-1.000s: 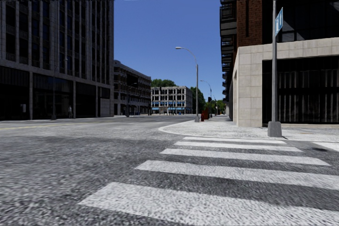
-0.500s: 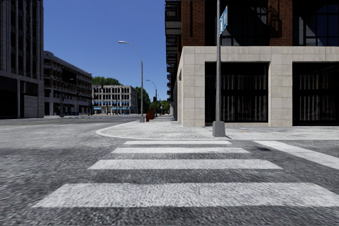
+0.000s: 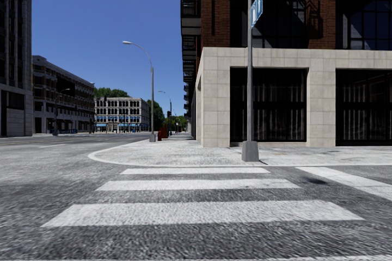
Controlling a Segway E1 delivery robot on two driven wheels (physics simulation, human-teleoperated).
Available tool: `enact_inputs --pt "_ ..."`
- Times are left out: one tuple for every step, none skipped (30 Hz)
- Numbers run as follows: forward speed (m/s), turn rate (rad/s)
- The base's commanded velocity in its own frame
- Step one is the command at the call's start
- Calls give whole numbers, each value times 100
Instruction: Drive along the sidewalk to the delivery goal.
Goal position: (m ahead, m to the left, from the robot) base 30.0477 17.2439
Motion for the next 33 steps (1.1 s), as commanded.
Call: enact_inputs --pt "149 9" --pt "148 16" --pt "148 31" --pt "148 39" --pt "148 39" --pt "148 41" --pt "148 42" --pt "148 37" --pt "148 37" --pt "148 10" --pt "148 7" --pt "148 7" --pt "148 6" --pt "148 6" --pt "148 14" --pt "148 14" --pt "148 26" --pt "148 32" --pt "148 29" --pt "148 29" --pt "148 14" --pt "148 7" --pt "148 7" --pt "148 3" --pt "148 3" --pt "148 2" --pt "148 2" --pt "148 2" --pt "148 8" --pt "148 14" --pt "148 14" --pt "148 16" --pt "148 16"
